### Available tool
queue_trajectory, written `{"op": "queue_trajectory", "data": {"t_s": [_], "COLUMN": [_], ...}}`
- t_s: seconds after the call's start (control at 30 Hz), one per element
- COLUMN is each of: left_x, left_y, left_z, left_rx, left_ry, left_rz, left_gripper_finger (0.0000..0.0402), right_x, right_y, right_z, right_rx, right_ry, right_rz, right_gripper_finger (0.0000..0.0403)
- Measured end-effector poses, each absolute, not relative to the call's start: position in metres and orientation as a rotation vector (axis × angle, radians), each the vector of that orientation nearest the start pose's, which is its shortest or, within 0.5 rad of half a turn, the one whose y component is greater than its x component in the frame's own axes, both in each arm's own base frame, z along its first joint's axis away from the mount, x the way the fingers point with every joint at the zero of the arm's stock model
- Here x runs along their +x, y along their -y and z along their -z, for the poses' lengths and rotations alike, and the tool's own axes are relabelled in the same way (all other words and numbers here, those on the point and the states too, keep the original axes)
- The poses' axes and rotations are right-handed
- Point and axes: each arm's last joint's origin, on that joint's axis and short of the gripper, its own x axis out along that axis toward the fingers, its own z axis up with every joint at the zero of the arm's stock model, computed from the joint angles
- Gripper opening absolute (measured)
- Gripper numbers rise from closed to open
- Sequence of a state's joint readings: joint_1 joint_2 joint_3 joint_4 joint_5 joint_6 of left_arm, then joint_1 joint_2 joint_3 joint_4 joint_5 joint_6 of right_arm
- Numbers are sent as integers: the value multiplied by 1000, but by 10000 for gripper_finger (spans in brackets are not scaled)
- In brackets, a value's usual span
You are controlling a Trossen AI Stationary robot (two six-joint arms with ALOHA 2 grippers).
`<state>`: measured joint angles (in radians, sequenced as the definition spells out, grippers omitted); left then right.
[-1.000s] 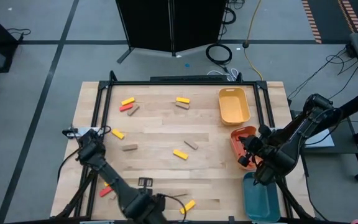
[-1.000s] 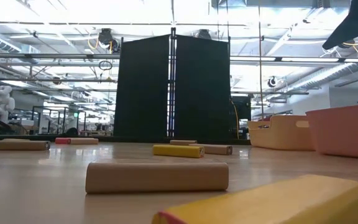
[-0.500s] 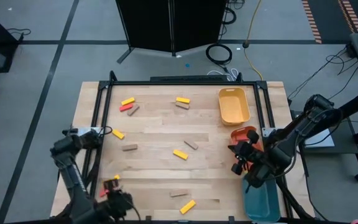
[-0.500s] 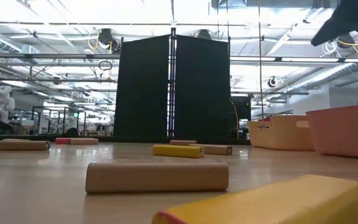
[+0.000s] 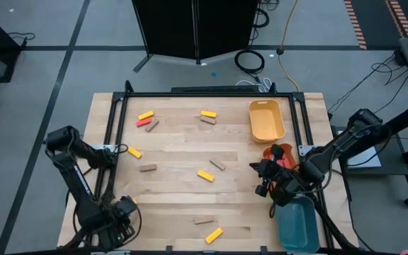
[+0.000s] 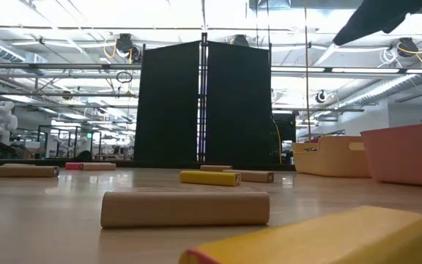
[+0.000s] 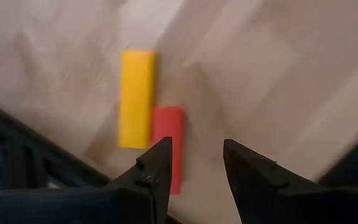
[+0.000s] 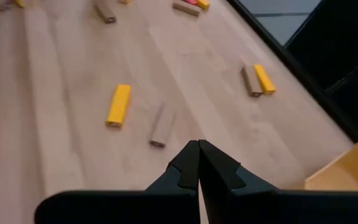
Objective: Sort blocks
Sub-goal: Put the red block into the orange bin
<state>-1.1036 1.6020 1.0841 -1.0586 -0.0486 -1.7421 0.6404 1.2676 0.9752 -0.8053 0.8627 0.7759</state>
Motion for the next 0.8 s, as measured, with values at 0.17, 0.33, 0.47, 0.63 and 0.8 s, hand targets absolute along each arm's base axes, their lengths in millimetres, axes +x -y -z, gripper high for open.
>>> {"op": "queue_trajectory", "data": {"t_s": [0.17,0.33,0.47,0.63,0.8], "left_x": [121,120,118,114,111], "left_y": [230,227,232,236,236], "left_z": [-188,-185,-189,-192,-192], "left_rx": [-423,-389,-414,-433,-435], "left_ry": [-1475,-1432,-1417,-1412,-1442], "left_rz": [-544,-558,-479,-435,-444], "left_gripper_finger": [139,139,153,186,211], "right_x": [203,207,221,247,264], "right_y": [-110,-105,-99,-86,-78], "right_z": [-263,-252,-249,-251,-242], "right_rx": [-22,28,11,8,9], "right_ry": [-684,-748,-662,-520,-447], "right_rz": [521,487,453,352,298], "right_gripper_finger": [0,0,0,0,0]}}
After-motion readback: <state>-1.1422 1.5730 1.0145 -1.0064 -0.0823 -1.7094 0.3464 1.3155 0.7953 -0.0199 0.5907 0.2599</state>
